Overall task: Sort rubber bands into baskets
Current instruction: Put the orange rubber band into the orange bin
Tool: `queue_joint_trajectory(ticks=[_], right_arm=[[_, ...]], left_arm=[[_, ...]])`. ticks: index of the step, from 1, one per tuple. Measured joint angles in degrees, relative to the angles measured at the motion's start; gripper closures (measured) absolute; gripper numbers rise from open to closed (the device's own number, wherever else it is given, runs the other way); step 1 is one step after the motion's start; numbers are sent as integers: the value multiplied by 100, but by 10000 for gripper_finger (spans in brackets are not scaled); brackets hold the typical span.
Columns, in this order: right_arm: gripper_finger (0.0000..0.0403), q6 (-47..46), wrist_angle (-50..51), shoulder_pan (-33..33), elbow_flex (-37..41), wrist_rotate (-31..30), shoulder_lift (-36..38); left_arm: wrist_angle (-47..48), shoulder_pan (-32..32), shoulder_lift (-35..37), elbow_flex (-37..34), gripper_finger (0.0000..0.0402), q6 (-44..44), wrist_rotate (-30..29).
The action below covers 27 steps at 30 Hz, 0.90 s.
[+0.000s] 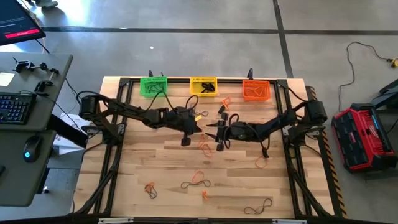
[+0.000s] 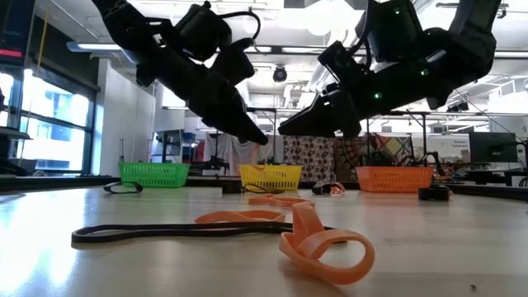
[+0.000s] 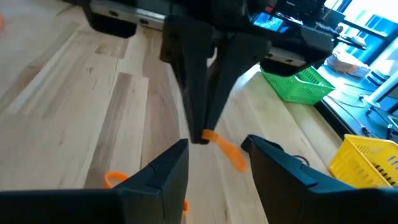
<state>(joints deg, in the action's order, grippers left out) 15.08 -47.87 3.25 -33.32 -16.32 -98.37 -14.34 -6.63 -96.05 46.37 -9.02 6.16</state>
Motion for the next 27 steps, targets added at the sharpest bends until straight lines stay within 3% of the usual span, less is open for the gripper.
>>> queue_joint_trajectory(ticks=[13,17,22,27], right_arm=[[252,42,286,1,-188,6,0],[295,29,385,-4,-198,23,0],[384,106,413,-31,-199,-5,0],[387,53,411,-26,-199,-15,0]], left_arm=[[-515,20,0,0,401,239,557],[-563,49,0,0,401,242,554],[-703,120,0,0,401,343,606],[-953,152,0,0,401,384,703]])
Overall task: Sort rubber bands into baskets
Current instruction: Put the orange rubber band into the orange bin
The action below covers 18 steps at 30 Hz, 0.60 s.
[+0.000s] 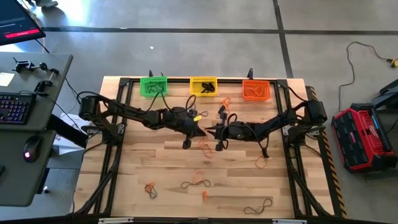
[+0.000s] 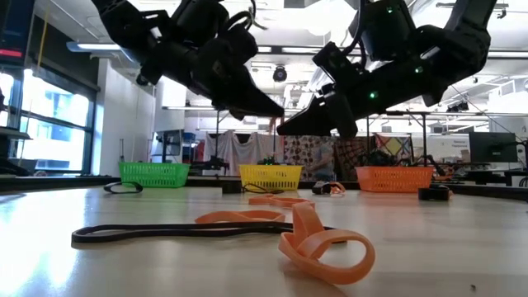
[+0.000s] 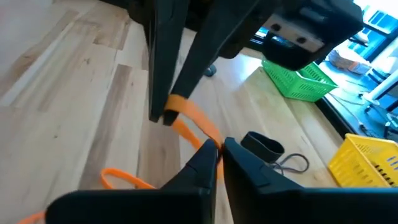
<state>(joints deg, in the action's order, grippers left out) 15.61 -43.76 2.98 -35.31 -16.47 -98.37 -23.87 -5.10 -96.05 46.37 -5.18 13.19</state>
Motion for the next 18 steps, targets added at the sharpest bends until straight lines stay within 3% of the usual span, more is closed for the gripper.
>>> queue_joint_trajectory(ticks=[18], right_arm=[[402,-314,204,-20,0,-640,28]], left_arm=[[-766,-163,0,-269,323,188,159]])
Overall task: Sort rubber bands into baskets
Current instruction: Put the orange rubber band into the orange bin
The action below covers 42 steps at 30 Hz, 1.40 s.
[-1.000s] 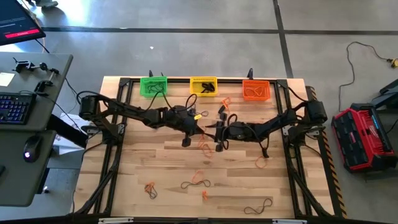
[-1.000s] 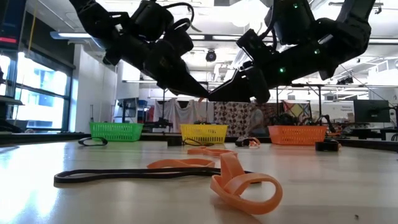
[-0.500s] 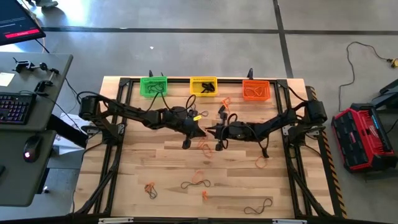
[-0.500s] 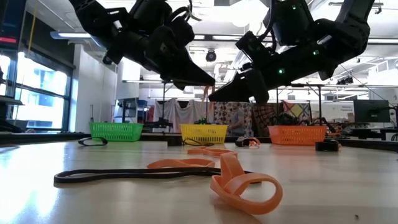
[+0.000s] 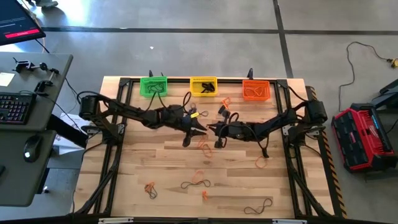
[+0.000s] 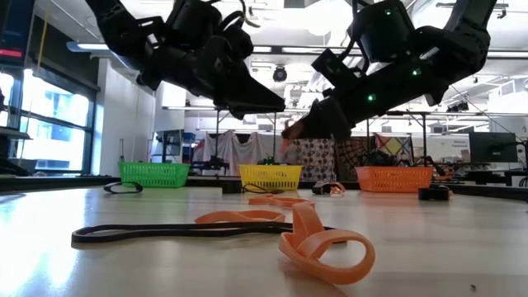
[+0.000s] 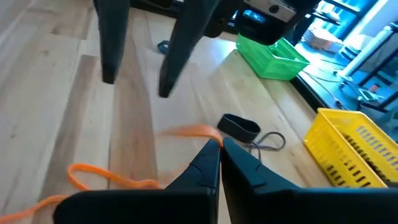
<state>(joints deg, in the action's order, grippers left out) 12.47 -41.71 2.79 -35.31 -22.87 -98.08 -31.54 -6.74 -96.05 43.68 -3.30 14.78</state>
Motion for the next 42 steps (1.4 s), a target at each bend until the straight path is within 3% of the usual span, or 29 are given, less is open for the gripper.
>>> queue_joint_trajectory(ticks=[8,14,25,33,42], right_arm=[[402,-253,242,-242,0,-562,134],[403,-623,1278,-721,0,-784,896],[403,-1654,3669,-2642,0,-796,2344],[403,-1928,4322,-4213,2,-415,2213],[403,-2483,4284,-5275,2,345,1616]], left_arm=[[-26,-88,0,0,318,-231,1],[-236,-86,0,-2,318,-240,-57],[-641,-112,-2,-2,318,-294,-343],[-1194,-120,-214,-2,318,-294,-345],[-1210,-279,-358,-2,318,-288,-355]])
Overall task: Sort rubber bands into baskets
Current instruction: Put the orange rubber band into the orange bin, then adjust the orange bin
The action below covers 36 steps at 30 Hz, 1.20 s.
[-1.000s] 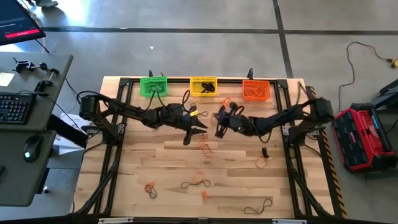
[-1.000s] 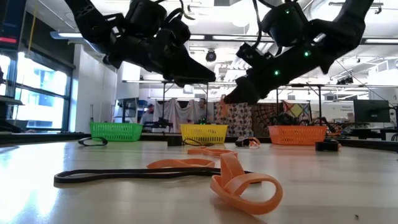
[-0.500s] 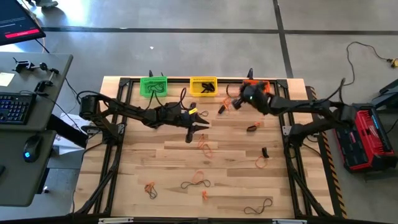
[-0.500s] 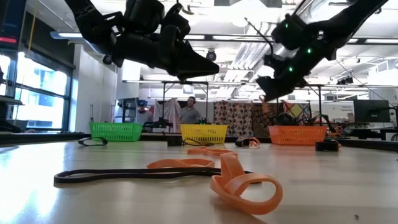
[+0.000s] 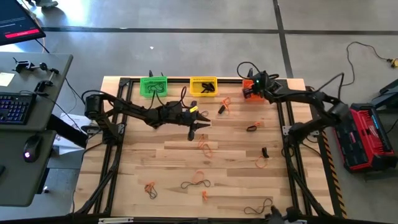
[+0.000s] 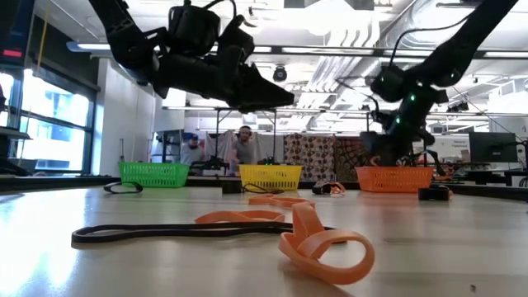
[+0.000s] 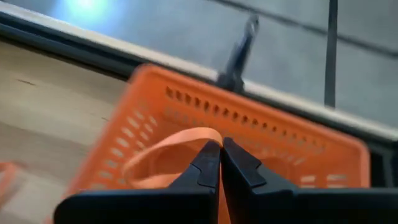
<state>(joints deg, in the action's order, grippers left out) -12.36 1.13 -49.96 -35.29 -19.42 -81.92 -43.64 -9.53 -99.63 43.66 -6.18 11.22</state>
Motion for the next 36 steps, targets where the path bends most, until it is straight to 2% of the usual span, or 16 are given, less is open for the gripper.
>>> queue_joint_trajectory(ticks=[6,14,20,24,32,36], right_arm=[[403,-222,-5,-294,0,356,-457],[403,-221,295,-370,-257,542,-488],[396,-223,513,-379,-435,613,-488],[371,-221,828,-379,-540,634,-488],[288,-222,1339,-379,-844,636,-488],[264,-191,1679,-369,-1119,636,-488]], left_arm=[[-11,-34,-57,0,318,-4,9],[-1198,-75,-396,-284,318,164,22],[-1320,-201,-398,-482,318,285,20],[-1329,-220,-398,-538,318,298,20],[-1327,-220,-398,-549,318,291,21],[-1322,-218,-398,-549,318,287,22]])
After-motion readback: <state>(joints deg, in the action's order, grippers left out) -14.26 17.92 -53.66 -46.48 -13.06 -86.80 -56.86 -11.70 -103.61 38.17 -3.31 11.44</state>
